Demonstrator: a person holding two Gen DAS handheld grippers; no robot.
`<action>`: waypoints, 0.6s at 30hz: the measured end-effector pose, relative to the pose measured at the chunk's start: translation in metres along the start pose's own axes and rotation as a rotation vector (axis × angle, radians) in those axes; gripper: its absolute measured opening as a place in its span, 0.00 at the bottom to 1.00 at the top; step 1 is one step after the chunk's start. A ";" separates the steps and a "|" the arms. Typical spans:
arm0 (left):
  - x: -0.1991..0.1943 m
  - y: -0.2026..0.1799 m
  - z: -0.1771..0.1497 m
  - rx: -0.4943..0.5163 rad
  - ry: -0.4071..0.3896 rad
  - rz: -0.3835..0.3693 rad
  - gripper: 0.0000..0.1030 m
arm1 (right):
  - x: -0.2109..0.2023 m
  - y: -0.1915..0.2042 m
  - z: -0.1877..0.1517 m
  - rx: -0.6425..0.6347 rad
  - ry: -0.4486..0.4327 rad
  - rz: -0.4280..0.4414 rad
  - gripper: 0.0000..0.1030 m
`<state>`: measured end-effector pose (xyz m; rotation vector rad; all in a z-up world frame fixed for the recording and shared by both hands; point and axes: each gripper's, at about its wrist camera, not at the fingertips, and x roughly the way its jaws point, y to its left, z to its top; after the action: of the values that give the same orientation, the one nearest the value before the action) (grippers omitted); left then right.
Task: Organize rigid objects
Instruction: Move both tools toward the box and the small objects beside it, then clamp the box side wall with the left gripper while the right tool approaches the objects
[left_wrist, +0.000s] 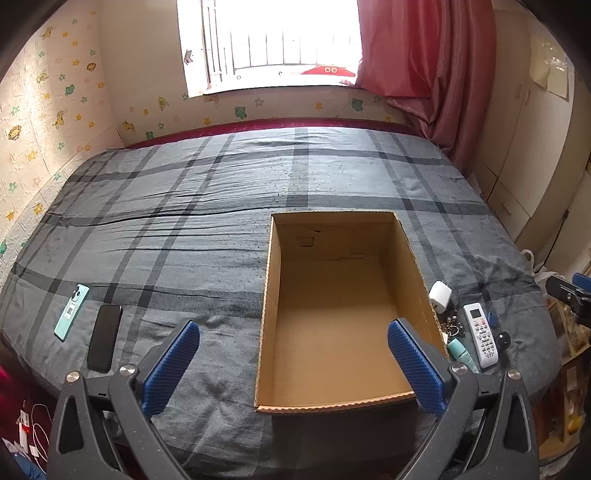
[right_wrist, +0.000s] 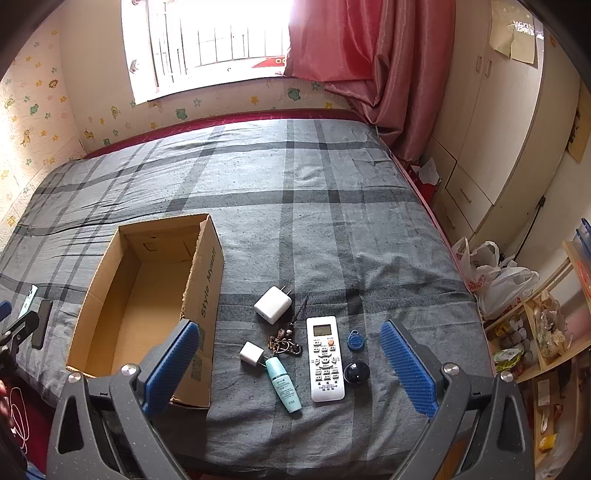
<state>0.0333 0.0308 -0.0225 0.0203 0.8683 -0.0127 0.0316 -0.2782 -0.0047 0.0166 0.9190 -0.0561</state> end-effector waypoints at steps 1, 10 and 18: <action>0.003 0.001 0.000 0.003 0.001 0.003 1.00 | 0.001 0.000 0.000 0.001 0.000 0.000 0.98; 0.049 0.016 -0.002 -0.029 0.084 -0.023 1.00 | 0.016 -0.005 0.000 0.012 0.023 -0.016 0.98; 0.102 0.021 0.001 0.004 0.110 -0.026 1.00 | 0.031 -0.008 -0.005 0.013 0.049 -0.019 0.98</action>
<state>0.1003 0.0517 -0.0994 0.0134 0.9789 -0.0374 0.0463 -0.2870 -0.0325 0.0218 0.9678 -0.0798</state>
